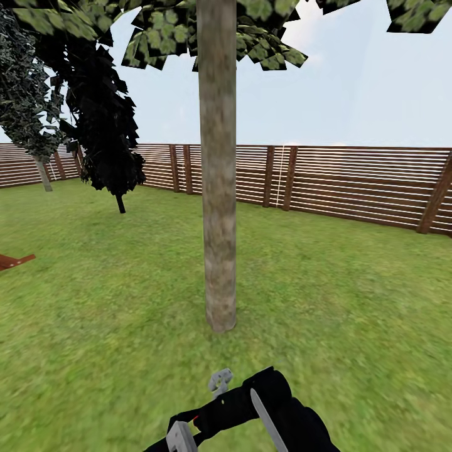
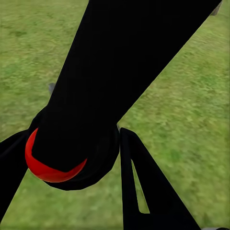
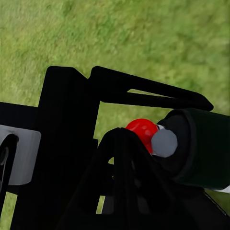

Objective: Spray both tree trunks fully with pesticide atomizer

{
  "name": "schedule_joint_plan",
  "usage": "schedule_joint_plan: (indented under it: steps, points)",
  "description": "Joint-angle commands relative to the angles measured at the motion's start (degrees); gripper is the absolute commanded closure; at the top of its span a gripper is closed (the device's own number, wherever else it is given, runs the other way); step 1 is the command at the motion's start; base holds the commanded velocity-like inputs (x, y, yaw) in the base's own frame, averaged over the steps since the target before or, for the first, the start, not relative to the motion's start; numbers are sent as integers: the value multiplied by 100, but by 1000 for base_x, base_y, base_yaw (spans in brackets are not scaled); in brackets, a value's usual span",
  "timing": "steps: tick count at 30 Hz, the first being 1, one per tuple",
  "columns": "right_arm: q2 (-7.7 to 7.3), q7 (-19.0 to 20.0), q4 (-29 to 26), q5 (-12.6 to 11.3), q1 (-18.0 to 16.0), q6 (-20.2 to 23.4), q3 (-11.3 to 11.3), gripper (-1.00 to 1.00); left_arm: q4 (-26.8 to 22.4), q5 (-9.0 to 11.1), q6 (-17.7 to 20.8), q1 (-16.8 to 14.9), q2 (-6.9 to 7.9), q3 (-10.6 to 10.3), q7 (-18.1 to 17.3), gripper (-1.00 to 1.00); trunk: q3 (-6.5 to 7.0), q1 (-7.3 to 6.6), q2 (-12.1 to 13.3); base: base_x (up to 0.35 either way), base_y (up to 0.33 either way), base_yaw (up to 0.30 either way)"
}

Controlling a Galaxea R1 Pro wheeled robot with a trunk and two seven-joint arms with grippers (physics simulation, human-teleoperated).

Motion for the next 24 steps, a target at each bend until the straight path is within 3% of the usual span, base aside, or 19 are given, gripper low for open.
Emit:
schedule_joint_plan:
  steps: [1,24]
  points:
    - [0,-34,-2,-57,-5,41,0,100,1,62,-7,-9,5,-16,-15,100,-11,4,-12,0,0,0]
    - [9,-34,15,-57,-5,41,7,100,-81,69,-7,-1,5,-16,-15,100,-11,4,-12,0,0,0]
